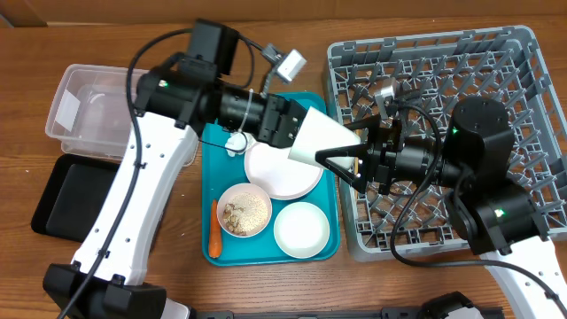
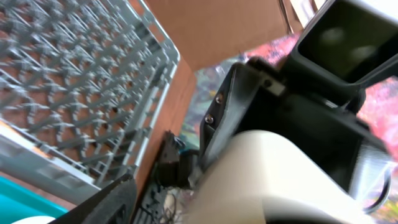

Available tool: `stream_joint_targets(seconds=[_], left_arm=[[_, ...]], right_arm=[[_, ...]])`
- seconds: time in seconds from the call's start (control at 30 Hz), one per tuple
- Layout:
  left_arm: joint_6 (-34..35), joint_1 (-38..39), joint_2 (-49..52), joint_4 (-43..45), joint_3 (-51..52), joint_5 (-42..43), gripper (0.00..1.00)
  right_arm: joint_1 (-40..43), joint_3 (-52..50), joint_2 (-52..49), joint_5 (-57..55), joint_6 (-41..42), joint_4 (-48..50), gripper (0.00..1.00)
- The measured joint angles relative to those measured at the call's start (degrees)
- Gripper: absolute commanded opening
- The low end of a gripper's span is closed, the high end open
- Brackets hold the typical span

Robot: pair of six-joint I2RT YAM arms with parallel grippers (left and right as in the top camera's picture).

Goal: Sort waste into correct bins and load items into the dishwasher
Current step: 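Lift the cup with the left gripper and pass it to the right gripper, then carry the cup with the right gripper and place it in the dish rack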

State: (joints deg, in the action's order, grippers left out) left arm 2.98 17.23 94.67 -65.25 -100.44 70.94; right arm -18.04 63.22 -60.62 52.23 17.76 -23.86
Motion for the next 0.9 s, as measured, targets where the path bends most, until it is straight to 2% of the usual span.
stream_joint_targets(seconds=[0.33, 0.6, 0.9], left_arm=[[1.3, -9.7, 0.0, 0.5, 0.0, 0.0, 0.69], [1.3, -10.5, 0.0, 0.5, 0.0, -1.3, 0.68], [1.2, -10.5, 0.0, -1.2, 0.0, -3.4, 0.67]], right_arm=[[2.8, 0.2, 6.1, -29.6, 2.3, -25.2, 0.56], [19.3, 0.2, 5.6, -46.6, 5.7, -40.2, 0.56], [38.5, 0.2, -6.8, -53.3, 6.0, -43.3, 0.57]])
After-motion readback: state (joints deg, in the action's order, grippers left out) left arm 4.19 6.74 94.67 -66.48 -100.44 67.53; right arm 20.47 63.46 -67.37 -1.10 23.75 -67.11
